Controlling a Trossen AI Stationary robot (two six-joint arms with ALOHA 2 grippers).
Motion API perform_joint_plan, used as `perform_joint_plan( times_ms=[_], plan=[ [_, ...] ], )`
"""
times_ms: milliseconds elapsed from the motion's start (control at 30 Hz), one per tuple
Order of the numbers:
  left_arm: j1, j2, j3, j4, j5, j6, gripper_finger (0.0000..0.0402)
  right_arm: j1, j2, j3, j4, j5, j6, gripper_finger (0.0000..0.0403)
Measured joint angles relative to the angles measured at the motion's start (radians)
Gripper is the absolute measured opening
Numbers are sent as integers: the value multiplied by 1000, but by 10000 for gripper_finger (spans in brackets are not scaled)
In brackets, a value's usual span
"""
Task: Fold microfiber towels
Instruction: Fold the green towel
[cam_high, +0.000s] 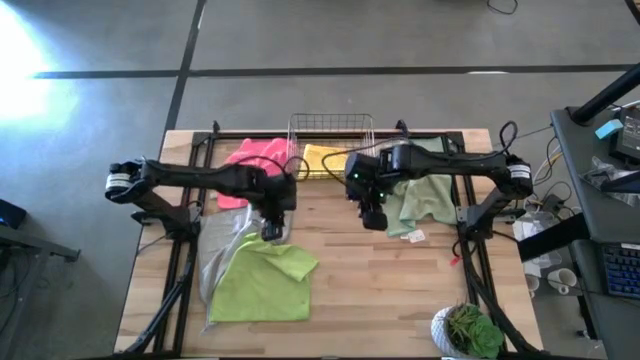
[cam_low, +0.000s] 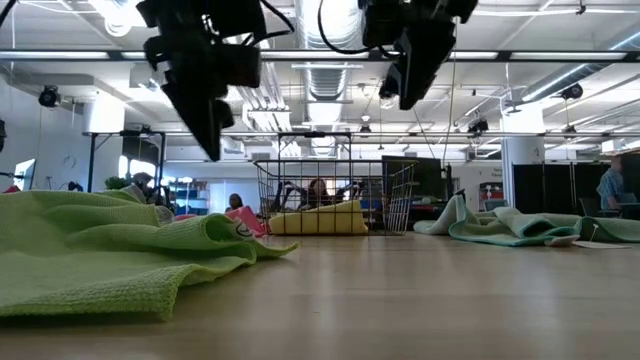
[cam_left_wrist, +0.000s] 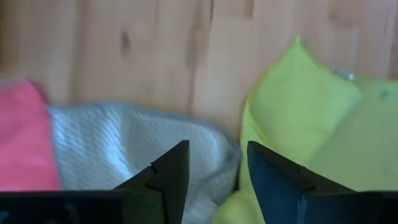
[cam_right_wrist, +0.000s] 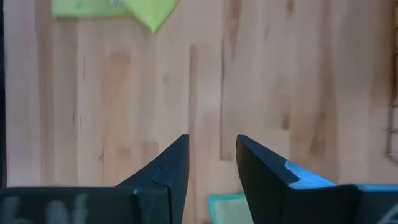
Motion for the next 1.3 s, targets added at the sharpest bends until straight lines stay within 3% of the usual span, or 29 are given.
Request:
perform_joint_plan(
  times_ms=[433,600,767,1033,1300],
  plan=[
    [-136,-101,-64,-81,-22,-333,145,95,-75,-233,-7,-43,3,109],
    [-186,-182,-76,-239,-119,-439,145,129,-140,-338,86,-43,39,98],
    [-197,-224,-94,-234,-150,-488,145,150,-188,-418,236,-43,92,88],
    [-197,-154,-139,-180,-178,-609,145,155,-202,-439,321,-42,184,79],
    [-198,-41,-128,-180,-244,-634,145,155,-184,-434,397,-24,268,77]
  ],
)
